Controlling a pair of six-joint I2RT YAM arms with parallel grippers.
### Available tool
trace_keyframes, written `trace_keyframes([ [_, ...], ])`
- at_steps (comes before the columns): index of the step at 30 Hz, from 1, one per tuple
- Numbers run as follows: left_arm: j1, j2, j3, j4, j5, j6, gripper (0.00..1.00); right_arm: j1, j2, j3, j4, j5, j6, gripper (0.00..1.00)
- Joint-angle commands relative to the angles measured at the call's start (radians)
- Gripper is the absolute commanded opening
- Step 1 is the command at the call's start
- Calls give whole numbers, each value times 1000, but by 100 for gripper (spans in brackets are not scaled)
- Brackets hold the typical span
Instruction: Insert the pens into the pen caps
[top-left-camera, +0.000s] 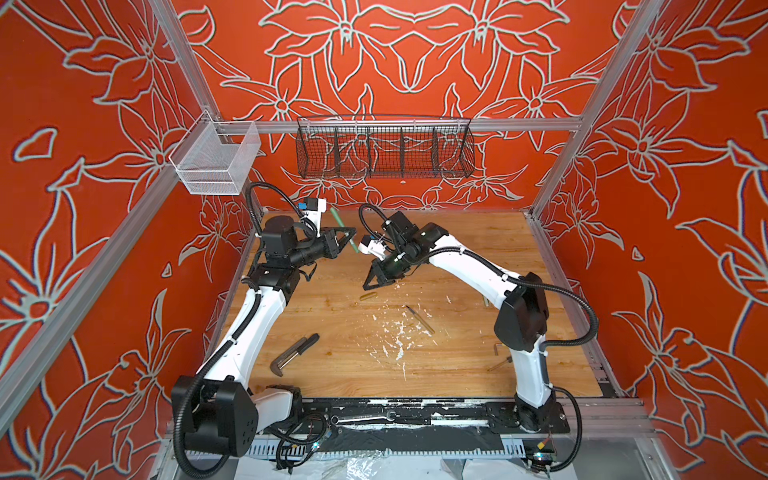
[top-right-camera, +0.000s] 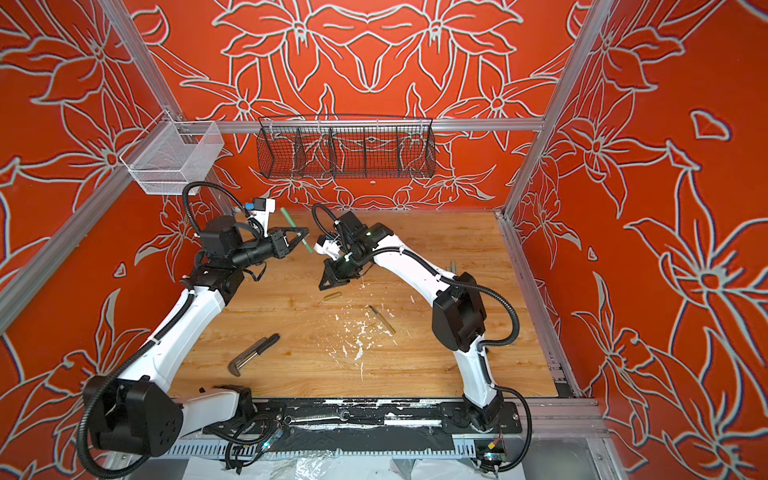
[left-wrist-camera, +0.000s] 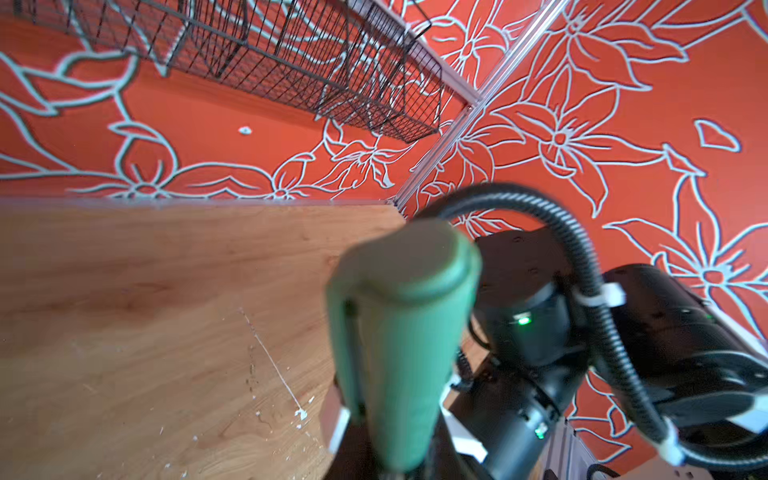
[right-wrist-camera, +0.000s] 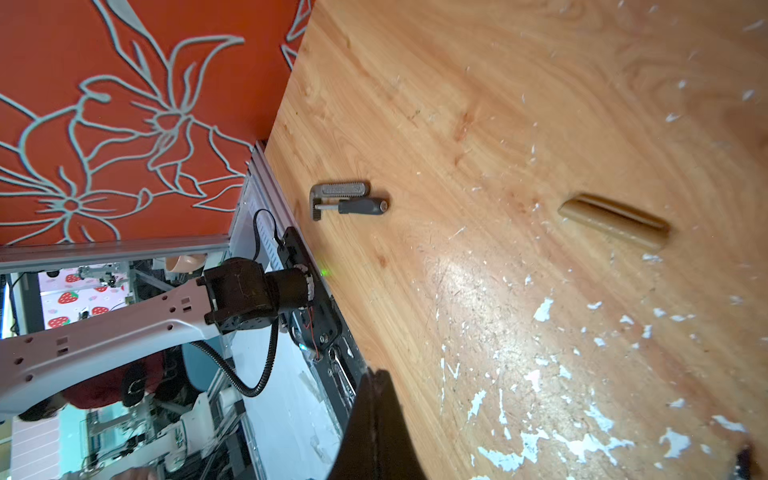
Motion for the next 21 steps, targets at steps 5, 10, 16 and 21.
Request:
trace_keyframes([
  [5,-3,-70,-58,-67,128,50,0,-91,-63,35,25,-46,31,9],
  [10,-3,-100,-77,-159,245,89,0,-178,-164,-30,171,-168,47,35],
  [16,-4,-96,-86,-211,424,100,0,-192,-205,-53,385,-335,169,55],
  [21,-7,-106,-88,-259,453,120,0,-175,-214,-80,550,-372,278,59],
])
